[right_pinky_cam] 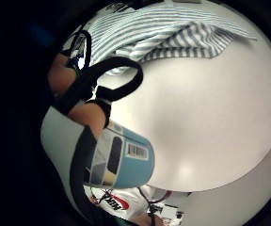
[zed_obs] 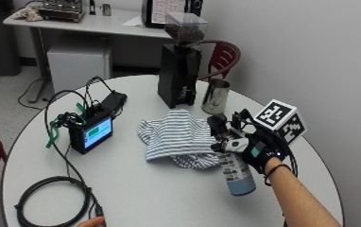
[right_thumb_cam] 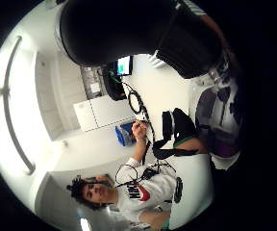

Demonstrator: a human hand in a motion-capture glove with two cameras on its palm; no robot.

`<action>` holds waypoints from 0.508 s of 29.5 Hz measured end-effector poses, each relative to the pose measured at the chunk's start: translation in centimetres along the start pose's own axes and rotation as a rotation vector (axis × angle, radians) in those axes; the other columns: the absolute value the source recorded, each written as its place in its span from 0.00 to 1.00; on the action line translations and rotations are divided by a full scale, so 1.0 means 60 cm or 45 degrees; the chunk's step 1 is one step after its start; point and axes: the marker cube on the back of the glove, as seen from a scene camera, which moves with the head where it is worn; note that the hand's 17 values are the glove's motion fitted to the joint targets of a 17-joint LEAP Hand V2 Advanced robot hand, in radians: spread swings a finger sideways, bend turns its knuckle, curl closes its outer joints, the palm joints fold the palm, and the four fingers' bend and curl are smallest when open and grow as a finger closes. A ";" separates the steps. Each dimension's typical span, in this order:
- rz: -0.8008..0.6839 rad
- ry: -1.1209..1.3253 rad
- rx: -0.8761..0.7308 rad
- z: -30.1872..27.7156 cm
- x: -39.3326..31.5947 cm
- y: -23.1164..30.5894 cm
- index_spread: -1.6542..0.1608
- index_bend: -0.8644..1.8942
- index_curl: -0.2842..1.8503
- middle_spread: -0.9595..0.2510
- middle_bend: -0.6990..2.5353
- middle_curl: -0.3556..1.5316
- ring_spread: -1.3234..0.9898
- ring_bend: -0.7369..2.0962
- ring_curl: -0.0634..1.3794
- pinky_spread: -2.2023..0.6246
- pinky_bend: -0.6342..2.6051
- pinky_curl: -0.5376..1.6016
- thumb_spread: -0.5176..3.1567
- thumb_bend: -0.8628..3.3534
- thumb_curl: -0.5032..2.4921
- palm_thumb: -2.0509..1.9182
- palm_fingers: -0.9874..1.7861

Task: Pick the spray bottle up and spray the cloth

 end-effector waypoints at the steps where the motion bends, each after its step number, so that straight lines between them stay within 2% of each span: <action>1: -0.026 -0.011 0.015 -0.005 -0.013 0.002 0.76 0.34 0.22 0.76 0.30 0.42 0.55 0.46 0.32 0.82 0.31 0.42 0.40 0.20 0.33 0.74 0.73; 7: -0.322 -0.041 0.163 -0.028 -0.154 0.023 0.76 0.34 0.22 0.76 0.30 0.42 0.55 0.46 0.33 0.82 0.31 0.42 0.40 0.20 0.34 0.74 0.73; 15: -0.666 -0.104 0.176 0.054 -0.236 0.022 0.75 0.34 0.22 0.76 0.30 0.42 0.55 0.46 0.33 0.82 0.31 0.42 0.41 0.20 0.33 0.74 0.72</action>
